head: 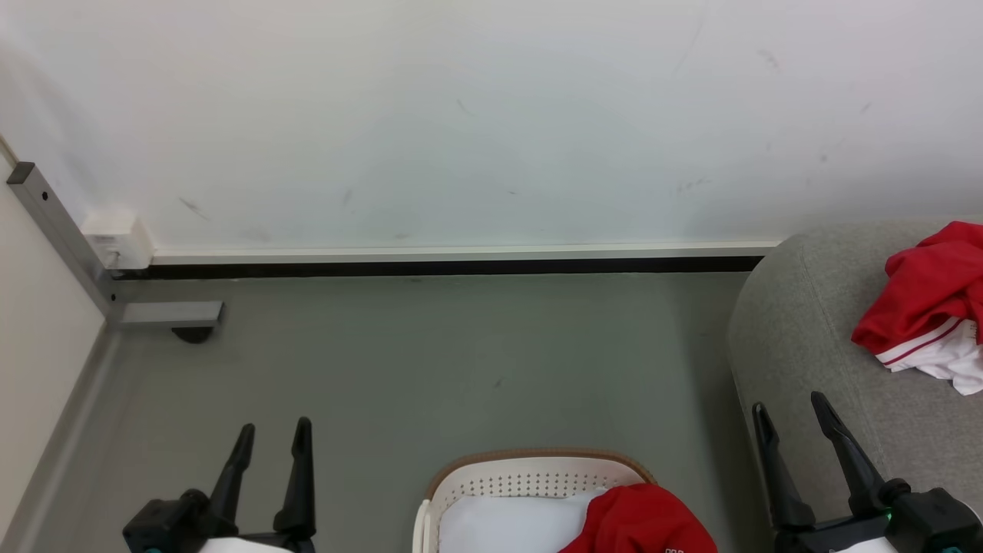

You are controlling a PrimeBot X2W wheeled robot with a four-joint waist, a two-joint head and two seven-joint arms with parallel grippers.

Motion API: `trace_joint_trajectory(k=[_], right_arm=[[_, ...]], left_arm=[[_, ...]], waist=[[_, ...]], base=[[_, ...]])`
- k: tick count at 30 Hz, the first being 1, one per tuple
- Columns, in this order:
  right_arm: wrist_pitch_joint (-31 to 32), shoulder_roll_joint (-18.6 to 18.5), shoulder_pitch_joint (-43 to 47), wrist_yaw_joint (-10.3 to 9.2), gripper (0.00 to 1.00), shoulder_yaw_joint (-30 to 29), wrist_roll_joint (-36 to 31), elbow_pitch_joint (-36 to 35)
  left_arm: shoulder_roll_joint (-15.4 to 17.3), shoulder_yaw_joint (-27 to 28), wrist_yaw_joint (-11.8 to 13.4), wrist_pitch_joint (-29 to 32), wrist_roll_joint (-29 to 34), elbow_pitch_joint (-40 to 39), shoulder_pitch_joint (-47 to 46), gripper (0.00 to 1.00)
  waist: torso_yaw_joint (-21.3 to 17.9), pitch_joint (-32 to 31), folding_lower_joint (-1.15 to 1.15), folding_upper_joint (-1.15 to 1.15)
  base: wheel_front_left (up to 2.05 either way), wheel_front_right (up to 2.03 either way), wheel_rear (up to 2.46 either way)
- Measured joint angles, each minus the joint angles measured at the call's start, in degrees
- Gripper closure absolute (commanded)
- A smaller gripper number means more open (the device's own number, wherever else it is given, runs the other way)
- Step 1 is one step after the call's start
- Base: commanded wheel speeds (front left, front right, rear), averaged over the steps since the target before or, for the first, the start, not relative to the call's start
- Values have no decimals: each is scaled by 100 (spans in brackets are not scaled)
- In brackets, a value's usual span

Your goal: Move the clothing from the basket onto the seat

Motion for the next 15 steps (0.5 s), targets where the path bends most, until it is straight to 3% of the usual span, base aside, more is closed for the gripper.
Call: trace_joint_trajectory(k=[15], right_arm=[[-1, -189, -415, 0, 0, 8, -1, -247]], left_arm=[[-5, -230, -26, 0, -158, -137, -264, 0]], waist=[[-285, 341, 0, 0]], base=[[0, 0, 0]])
